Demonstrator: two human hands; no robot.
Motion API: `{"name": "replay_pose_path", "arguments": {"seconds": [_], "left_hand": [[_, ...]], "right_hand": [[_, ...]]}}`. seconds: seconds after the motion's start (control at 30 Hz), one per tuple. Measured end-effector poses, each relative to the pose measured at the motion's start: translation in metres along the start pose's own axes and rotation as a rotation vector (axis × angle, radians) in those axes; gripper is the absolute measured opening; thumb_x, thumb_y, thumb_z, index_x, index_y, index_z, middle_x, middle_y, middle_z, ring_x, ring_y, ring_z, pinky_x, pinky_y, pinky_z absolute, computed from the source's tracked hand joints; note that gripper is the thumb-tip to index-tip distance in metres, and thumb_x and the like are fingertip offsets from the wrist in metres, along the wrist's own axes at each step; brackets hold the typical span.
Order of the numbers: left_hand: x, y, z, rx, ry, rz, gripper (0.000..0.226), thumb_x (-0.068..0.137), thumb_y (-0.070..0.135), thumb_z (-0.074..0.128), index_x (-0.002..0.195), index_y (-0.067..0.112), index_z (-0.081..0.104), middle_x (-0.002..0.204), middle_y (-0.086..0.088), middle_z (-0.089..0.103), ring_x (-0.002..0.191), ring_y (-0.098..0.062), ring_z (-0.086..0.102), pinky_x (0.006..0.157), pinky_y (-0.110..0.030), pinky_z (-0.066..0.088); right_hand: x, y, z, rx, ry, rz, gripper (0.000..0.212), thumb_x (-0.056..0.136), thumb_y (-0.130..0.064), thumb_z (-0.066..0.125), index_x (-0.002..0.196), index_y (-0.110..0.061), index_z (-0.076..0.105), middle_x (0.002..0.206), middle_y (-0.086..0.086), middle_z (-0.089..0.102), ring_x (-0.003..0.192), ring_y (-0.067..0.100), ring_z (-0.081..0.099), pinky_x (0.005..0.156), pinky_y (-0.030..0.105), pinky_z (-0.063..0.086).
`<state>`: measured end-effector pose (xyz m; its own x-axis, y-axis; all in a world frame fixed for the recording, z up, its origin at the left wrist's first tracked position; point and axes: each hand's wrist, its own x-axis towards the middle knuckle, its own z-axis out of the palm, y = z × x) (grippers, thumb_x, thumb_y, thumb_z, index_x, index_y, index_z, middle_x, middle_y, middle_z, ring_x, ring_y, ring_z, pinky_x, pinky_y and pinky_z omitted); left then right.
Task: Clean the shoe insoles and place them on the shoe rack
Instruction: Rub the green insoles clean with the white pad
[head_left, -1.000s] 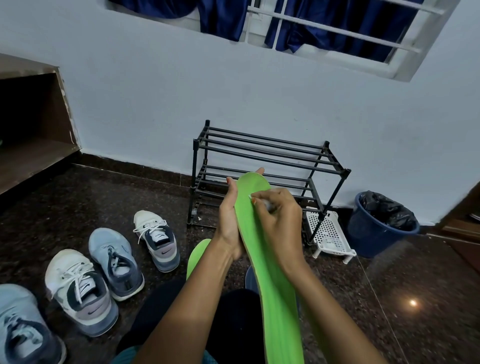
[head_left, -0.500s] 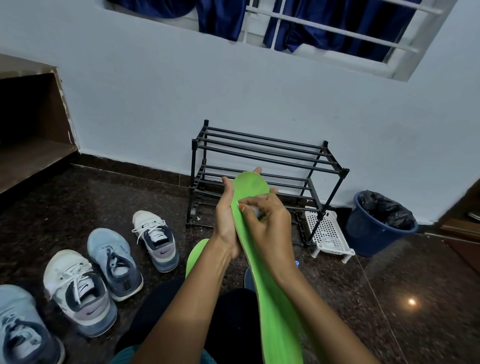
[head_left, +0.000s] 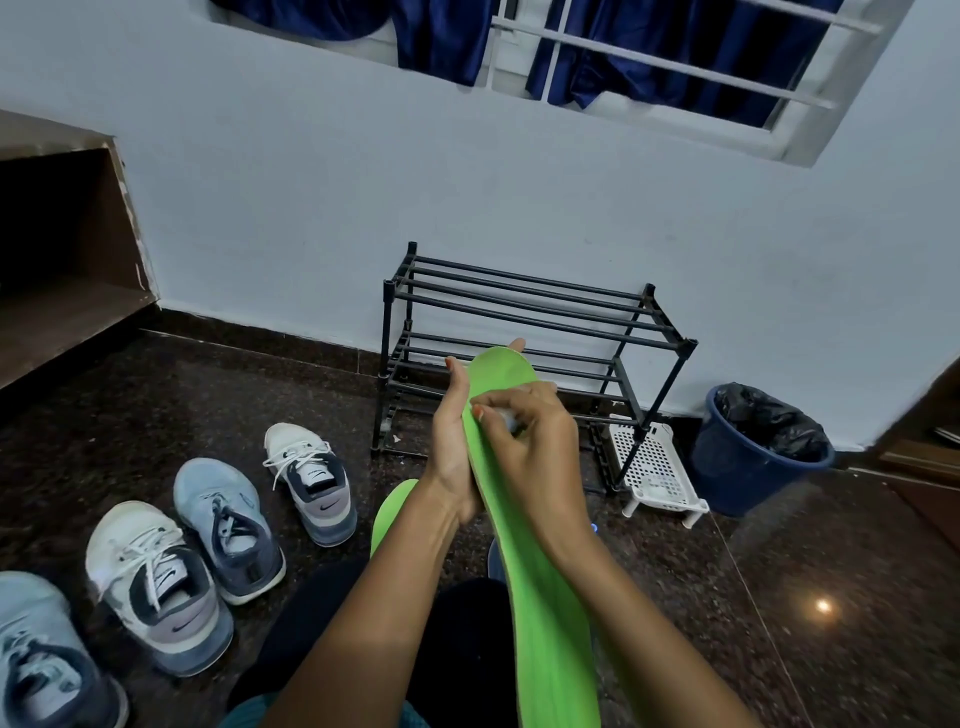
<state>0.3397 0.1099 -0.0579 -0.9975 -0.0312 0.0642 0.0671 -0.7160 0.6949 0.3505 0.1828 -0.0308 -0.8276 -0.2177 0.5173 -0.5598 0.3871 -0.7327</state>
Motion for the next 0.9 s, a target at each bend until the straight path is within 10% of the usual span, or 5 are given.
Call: {"name": "replay_pose_path", "arguments": {"seconds": [0.7,0.9], "left_hand": [[0.003,0.001,-0.006,0.051,-0.021,0.058,0.067,0.095,0.059,0.014,0.133,0.019,0.052,0.098,-0.014,0.070,0.087,-0.022,0.069,0.069,-0.031,0.057],[0.002,0.002,-0.004,-0.008,0.004,0.021,0.067,0.089,0.066,0.018,0.126,0.027,0.057,0.099,-0.014,0.068,0.091,-0.026,0.062,0.081,-0.037,0.052]], "right_hand": [[-0.001,0.011,-0.006,0.015,0.047,0.028,0.011,0.083,0.002,0.062,0.088,-0.002,0.071,0.085,0.000,0.055,0.086,-0.028,0.040,0.081,-0.006,0.028],[-0.021,0.005,0.002,0.042,0.000,-0.007,0.014,0.079,0.002,0.064,0.082,-0.008,0.072,0.079,-0.001,0.062,0.078,0.001,0.056,0.069,0.006,0.040]]}}
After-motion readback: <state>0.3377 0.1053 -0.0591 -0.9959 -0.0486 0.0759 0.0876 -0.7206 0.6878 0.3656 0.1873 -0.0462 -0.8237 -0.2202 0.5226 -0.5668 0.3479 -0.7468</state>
